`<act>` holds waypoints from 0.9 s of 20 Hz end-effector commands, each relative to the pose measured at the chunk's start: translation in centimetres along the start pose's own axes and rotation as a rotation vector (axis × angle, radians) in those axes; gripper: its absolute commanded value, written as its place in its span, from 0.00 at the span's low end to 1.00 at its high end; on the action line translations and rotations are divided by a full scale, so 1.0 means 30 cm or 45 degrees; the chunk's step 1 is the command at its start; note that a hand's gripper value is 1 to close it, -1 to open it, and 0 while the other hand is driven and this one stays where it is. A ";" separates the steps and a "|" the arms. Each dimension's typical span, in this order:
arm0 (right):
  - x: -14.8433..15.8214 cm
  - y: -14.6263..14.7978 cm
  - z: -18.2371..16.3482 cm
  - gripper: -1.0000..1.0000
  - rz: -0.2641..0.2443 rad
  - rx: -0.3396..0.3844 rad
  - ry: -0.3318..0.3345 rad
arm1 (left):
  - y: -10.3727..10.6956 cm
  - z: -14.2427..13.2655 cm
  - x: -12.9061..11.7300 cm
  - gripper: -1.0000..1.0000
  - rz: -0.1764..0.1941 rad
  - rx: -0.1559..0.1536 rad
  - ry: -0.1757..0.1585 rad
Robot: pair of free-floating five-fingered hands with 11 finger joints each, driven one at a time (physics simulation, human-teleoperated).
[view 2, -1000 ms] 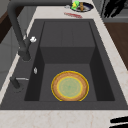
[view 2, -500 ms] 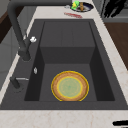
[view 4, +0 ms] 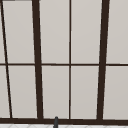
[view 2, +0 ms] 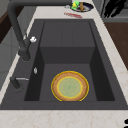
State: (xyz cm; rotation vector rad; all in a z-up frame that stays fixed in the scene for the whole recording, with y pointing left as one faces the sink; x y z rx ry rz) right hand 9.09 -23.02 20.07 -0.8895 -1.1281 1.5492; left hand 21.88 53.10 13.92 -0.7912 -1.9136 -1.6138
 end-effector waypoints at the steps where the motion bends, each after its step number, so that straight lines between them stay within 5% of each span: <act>1: 0.000 0.000 0.000 0.50 0.000 0.000 0.000 | -0.001 -0.006 -0.001 1.00 0.007 0.006 0.023; 12: 0.000 0.000 0.000 0.50 0.000 0.000 0.000 | 0.203 -0.146 0.162 1.00 -0.033 0.021 0.028; 18: 0.000 0.000 0.000 0.50 0.000 0.000 0.000 | 0.305 -0.270 0.137 1.00 -0.064 0.008 0.065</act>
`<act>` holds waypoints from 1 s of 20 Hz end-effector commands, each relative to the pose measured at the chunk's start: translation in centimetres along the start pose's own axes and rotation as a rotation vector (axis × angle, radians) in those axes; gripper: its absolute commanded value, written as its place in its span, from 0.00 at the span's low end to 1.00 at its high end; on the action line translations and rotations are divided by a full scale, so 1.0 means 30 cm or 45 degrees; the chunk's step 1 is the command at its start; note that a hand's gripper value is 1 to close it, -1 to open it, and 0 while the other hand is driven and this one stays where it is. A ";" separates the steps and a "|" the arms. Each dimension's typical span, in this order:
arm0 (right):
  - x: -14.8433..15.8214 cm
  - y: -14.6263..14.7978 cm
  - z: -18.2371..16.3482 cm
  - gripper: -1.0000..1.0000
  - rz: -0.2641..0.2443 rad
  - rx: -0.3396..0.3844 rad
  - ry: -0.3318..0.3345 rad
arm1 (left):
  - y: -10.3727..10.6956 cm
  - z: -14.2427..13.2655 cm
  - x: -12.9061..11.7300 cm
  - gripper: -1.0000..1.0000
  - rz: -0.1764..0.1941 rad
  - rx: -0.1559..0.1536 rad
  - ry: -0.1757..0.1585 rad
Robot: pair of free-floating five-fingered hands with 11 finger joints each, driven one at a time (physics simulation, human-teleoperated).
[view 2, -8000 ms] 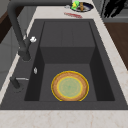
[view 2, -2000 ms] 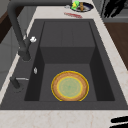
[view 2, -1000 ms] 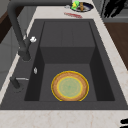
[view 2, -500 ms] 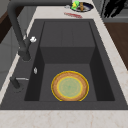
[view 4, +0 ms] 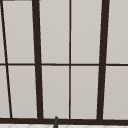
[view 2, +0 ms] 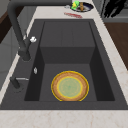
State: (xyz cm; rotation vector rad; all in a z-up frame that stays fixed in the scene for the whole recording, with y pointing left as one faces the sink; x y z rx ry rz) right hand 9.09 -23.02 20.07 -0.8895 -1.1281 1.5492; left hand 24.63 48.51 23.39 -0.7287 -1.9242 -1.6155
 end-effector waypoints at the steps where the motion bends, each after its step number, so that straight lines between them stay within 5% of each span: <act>1: 0.000 0.000 0.000 0.50 0.000 0.000 0.000 | 0.051 -0.091 -0.005 1.00 -0.034 -0.018 0.024; 20: 0.000 0.000 0.000 0.50 0.000 0.000 0.000 | 0.180 -0.450 -0.243 1.00 -0.068 0.004 0.061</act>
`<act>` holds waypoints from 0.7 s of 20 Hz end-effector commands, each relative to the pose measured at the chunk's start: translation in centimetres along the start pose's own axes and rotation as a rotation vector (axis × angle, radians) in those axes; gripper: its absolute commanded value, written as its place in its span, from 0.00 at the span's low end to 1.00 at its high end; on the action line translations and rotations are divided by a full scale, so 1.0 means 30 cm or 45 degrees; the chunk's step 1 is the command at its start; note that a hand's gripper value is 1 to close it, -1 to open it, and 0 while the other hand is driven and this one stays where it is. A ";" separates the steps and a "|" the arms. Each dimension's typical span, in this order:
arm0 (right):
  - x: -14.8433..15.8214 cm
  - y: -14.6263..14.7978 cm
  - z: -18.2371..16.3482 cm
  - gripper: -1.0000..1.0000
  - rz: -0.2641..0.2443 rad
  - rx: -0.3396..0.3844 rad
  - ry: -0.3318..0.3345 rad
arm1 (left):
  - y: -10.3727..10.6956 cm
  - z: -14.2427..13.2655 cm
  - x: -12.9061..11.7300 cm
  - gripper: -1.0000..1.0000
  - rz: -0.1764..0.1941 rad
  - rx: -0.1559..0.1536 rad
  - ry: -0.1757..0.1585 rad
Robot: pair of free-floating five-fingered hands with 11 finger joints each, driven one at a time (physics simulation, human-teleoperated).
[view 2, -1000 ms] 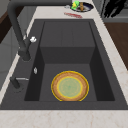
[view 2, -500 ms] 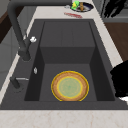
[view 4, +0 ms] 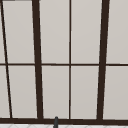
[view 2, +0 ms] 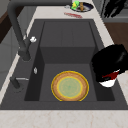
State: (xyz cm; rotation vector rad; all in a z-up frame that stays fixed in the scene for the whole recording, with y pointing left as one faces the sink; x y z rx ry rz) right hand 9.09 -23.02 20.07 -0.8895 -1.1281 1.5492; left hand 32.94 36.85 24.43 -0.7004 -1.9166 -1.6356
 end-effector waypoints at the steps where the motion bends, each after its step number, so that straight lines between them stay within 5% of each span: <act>1: 0.000 0.000 0.000 0.50 0.000 0.000 0.000 | 0.018 -0.067 -0.057 1.00 -0.048 0.016 0.038; 14: 0.000 0.000 0.000 0.50 0.000 0.000 0.000 | -0.132 -0.261 -0.425 1.00 -0.071 0.034 0.028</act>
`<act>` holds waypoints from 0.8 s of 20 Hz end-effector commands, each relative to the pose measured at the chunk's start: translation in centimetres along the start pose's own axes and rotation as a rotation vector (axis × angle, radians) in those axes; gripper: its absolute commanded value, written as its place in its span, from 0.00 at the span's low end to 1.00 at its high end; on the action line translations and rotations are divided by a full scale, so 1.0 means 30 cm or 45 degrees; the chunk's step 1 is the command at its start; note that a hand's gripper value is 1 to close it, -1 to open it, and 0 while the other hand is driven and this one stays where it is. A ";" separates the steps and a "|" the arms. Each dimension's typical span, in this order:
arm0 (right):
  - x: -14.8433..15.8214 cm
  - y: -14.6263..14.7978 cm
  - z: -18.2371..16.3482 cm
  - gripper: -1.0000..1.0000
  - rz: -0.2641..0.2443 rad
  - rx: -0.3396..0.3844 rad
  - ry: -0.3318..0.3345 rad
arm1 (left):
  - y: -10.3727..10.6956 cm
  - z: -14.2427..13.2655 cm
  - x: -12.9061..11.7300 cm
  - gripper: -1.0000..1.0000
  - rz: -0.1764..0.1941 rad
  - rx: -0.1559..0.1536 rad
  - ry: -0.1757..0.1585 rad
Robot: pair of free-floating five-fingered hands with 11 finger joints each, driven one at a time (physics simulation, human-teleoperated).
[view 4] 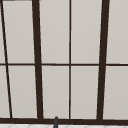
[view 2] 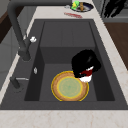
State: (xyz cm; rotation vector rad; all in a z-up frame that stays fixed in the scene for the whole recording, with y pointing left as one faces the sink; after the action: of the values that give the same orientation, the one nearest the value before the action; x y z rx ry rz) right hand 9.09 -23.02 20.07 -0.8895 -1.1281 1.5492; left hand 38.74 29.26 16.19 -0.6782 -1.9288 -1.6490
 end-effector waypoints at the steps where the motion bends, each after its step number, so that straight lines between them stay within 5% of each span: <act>1: 0.000 0.000 0.000 0.50 0.000 0.000 0.000 | -0.047 -0.049 -0.113 1.00 -0.047 0.037 0.021; 16: 0.000 0.000 0.000 0.50 0.000 0.000 0.000 | -0.203 -0.199 -0.615 1.00 -0.017 0.011 0.006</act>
State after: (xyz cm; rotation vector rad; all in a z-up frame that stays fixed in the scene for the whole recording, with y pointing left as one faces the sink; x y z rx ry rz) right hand 9.09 -23.02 20.07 -0.8895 -1.1281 1.5492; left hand 47.57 22.84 2.49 -0.6727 -1.9361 -1.6499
